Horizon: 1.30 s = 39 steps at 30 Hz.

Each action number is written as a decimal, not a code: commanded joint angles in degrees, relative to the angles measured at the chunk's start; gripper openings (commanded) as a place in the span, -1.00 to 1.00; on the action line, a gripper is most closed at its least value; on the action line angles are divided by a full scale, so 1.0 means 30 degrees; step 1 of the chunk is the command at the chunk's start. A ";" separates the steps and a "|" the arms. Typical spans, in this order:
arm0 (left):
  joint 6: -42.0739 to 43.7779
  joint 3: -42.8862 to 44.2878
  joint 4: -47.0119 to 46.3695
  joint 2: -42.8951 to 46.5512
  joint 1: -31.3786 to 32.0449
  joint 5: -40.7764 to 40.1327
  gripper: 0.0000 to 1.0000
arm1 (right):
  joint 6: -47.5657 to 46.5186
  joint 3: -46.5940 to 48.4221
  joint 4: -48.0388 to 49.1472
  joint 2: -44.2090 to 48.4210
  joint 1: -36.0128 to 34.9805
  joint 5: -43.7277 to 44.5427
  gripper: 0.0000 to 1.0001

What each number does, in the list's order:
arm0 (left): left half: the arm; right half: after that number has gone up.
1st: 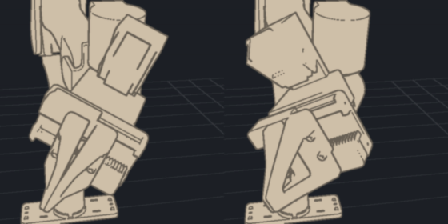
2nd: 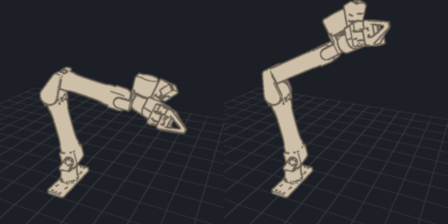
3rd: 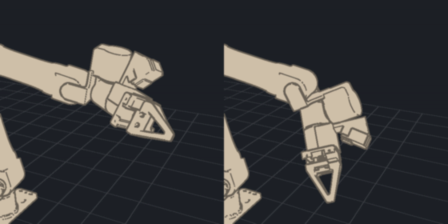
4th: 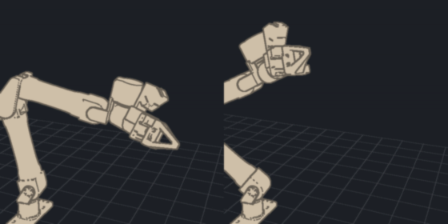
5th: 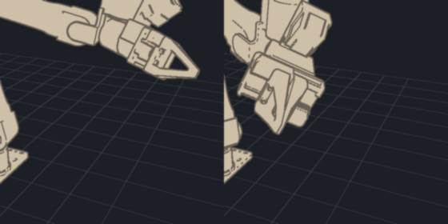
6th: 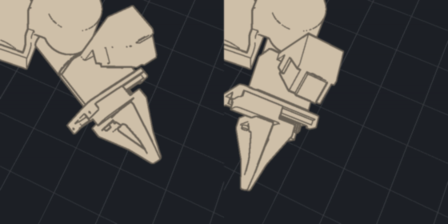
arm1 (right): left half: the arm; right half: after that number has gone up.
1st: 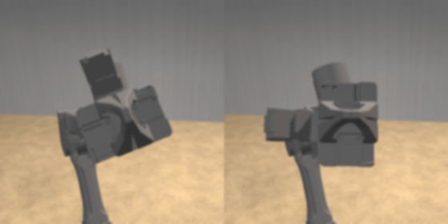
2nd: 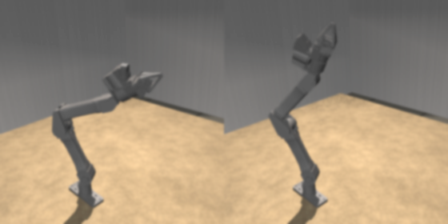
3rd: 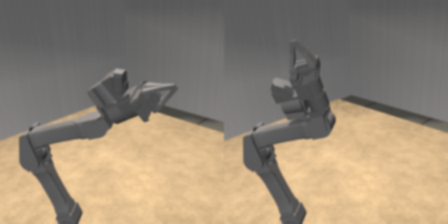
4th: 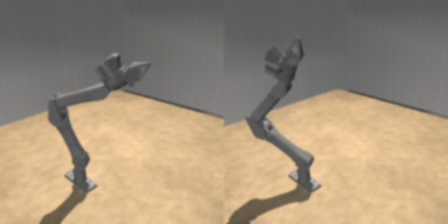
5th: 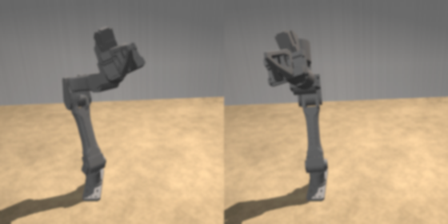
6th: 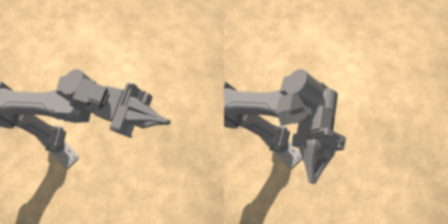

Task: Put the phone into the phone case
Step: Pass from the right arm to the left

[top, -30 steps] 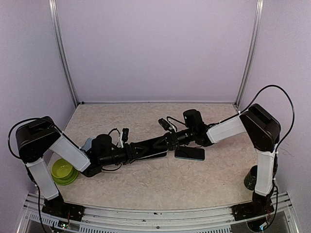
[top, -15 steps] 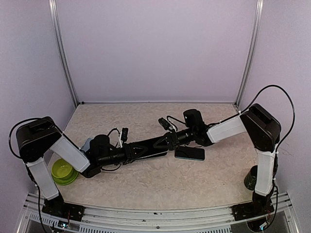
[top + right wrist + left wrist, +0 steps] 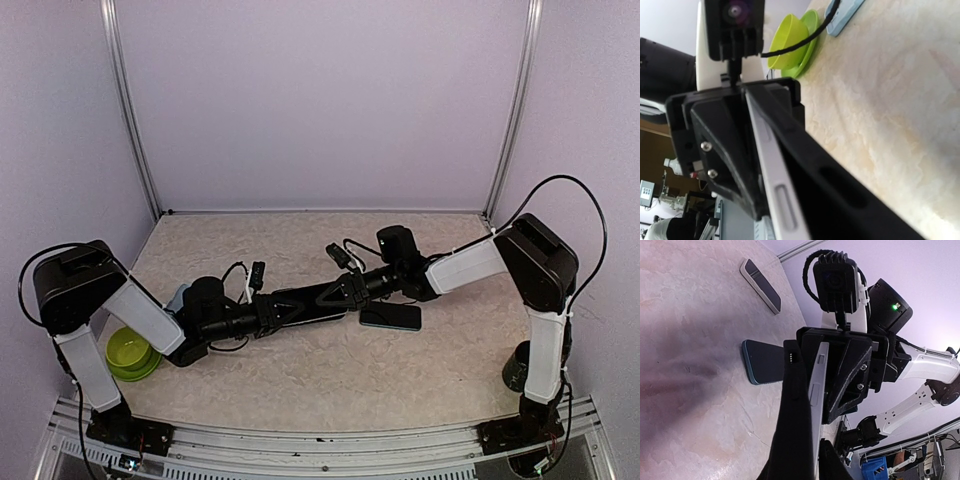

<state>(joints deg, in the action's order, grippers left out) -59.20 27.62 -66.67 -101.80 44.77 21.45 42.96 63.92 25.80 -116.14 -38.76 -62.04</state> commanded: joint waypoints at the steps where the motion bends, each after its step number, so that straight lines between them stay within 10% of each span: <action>1: 0.0221 0.0438 -0.2728 0.0022 0.0339 0.0707 -0.64 | -0.0600 0.0371 -0.1038 -0.0074 -0.0292 0.0648 -0.56; 39: 0.0221 0.0188 -0.2782 0.0154 0.0200 0.0517 -1.00 | -0.4178 0.0451 -0.6034 0.2279 0.1356 0.0690 -0.35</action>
<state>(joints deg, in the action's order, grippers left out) -59.24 27.62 -68.99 -102.08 45.21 22.28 33.12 64.82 11.73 -112.20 -36.10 -62.48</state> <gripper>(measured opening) 0.137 0.329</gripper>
